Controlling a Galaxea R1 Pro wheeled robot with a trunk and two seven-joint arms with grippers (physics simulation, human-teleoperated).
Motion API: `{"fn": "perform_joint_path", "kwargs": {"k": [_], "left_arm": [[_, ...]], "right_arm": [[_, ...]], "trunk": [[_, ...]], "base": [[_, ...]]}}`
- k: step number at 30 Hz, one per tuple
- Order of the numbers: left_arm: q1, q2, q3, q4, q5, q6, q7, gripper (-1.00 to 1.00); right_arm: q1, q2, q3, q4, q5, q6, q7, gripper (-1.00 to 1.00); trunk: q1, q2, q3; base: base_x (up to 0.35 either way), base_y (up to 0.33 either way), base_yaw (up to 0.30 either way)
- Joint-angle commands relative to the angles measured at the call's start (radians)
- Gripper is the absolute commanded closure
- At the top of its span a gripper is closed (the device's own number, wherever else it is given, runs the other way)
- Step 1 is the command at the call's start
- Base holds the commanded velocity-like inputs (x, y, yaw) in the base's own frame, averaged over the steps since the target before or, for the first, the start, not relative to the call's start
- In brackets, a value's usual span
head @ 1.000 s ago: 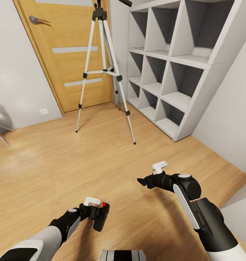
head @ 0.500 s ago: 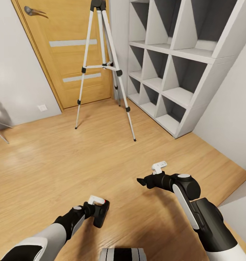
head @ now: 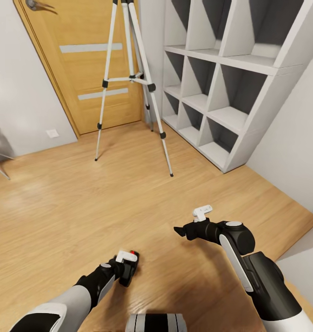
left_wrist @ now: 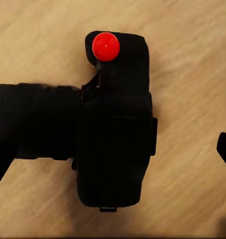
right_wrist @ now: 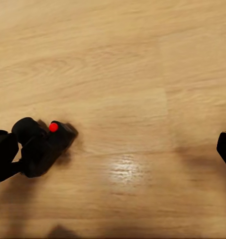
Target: Attach the digital camera to the camera tripod in the bedroom.
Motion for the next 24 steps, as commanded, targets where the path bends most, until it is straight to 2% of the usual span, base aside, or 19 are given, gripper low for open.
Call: {"fn": "perform_joint_path", "kwargs": {"k": [1,6,15,24], "left_arm": [[0.0,0.0,-0.001,-0.003,-0.006,0.007,0.0,-1.0],[0.001,-0.001,-0.004,-0.003,-0.007,0.007,0.005,-1.0],[0.001,-0.002,-0.047,-0.003,-0.007,0.008,0.012,-1.0],[0.001,-0.002,-0.061,-0.003,-0.007,0.01,0.017,-1.0]], "right_arm": [[-0.001,-0.001,0.001,-0.001,-0.002,0.004,0.0,-1.0],[-0.001,0.0,0.001,-0.001,-0.002,0.003,0.0,-1.0],[-0.001,0.0,0.001,-0.001,-0.002,0.002,0.0,-1.0],[-0.001,0.0,0.002,-0.001,-0.002,0.002,0.0,-1.0]], "trunk": [[0.0,-0.001,-0.005],[0.002,-0.002,-0.024],[0.006,-0.004,-0.059],[0.006,-0.004,-0.059]], "base": [[0.0,0.0,0.0],[0.0,0.0,0.0],[0.0,0.0,0.0],[0.0,0.0,0.0]]}}
